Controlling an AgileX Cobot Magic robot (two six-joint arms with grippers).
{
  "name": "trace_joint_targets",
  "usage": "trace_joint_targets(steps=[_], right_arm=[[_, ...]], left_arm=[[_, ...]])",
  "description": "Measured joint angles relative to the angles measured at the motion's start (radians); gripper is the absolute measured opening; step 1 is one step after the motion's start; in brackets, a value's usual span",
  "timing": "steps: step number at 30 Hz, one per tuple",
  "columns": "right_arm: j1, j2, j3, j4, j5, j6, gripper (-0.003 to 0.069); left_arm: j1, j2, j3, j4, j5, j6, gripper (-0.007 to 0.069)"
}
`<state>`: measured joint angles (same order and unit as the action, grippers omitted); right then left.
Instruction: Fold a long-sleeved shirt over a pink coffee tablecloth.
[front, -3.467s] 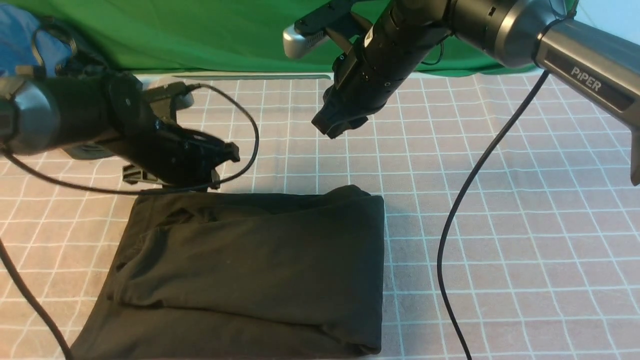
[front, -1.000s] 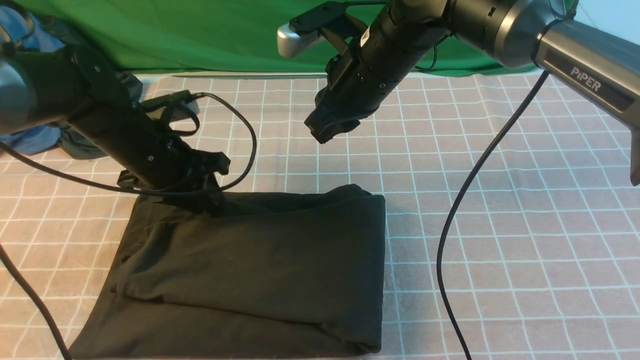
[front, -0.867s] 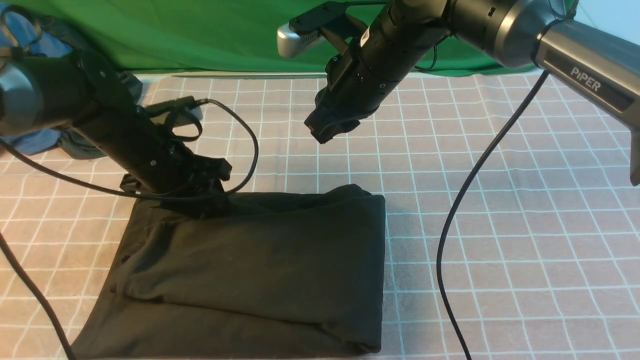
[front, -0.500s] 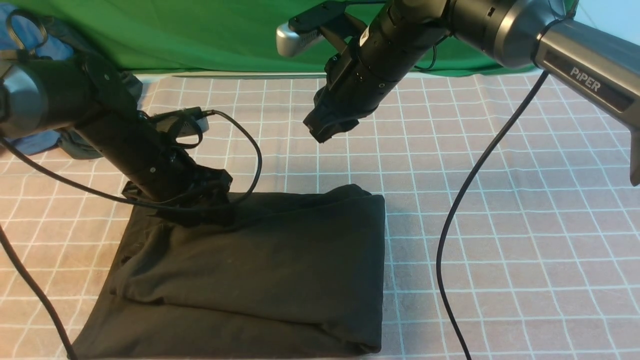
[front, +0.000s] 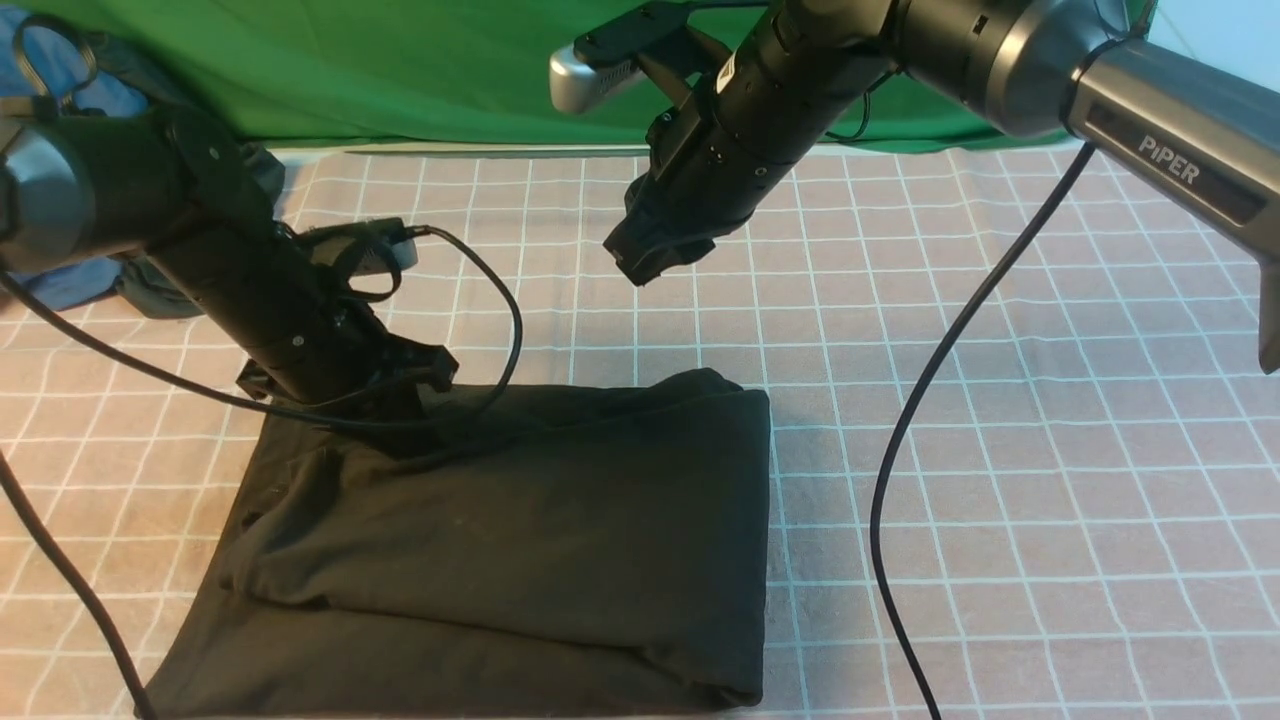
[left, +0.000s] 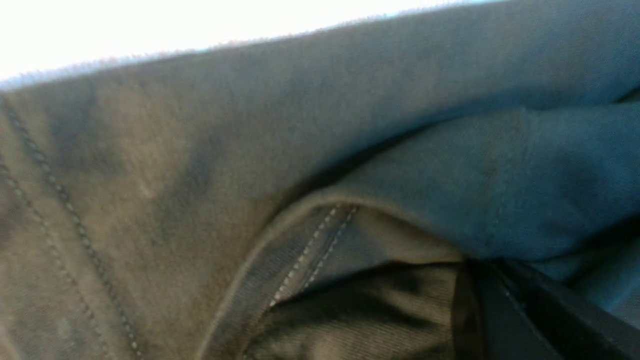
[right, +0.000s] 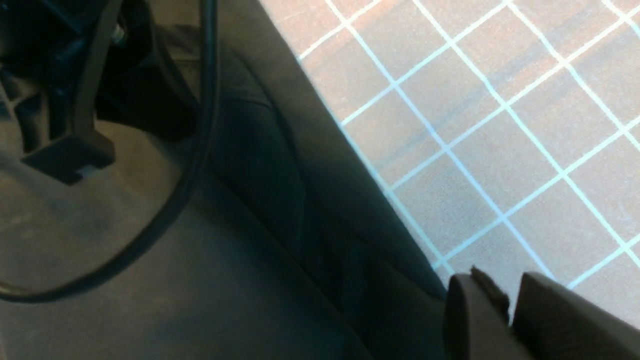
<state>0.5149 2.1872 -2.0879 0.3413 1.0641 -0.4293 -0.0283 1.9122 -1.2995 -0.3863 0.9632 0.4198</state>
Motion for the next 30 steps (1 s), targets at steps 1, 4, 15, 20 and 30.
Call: trace_joint_targets(steps=[1,4,15,20,30], right_arm=[[0.000,0.000,0.000,0.000,0.000,-0.003,0.0163],[0.000,0.000,0.000,0.000,0.000,-0.015,0.0165],[0.000,0.000,0.000,0.000,0.000,-0.019,0.0165],[0.000,0.000,0.000,0.000,0.000,-0.019,0.0165],[0.000,0.000,0.000,0.000,-0.014,-0.019,0.0165]], left_arm=[[0.000,-0.006,0.000,0.004,0.000,0.002,0.0013],[0.000,-0.041,-0.001,0.016,0.019,0.002,0.0013],[0.000,-0.065,-0.001,0.000,-0.005,0.027,0.0151],[0.000,-0.037,-0.001,0.004,-0.003,0.042,0.0371],[0.000,0.018,-0.001,0.009,0.001,0.069,0.0510]])
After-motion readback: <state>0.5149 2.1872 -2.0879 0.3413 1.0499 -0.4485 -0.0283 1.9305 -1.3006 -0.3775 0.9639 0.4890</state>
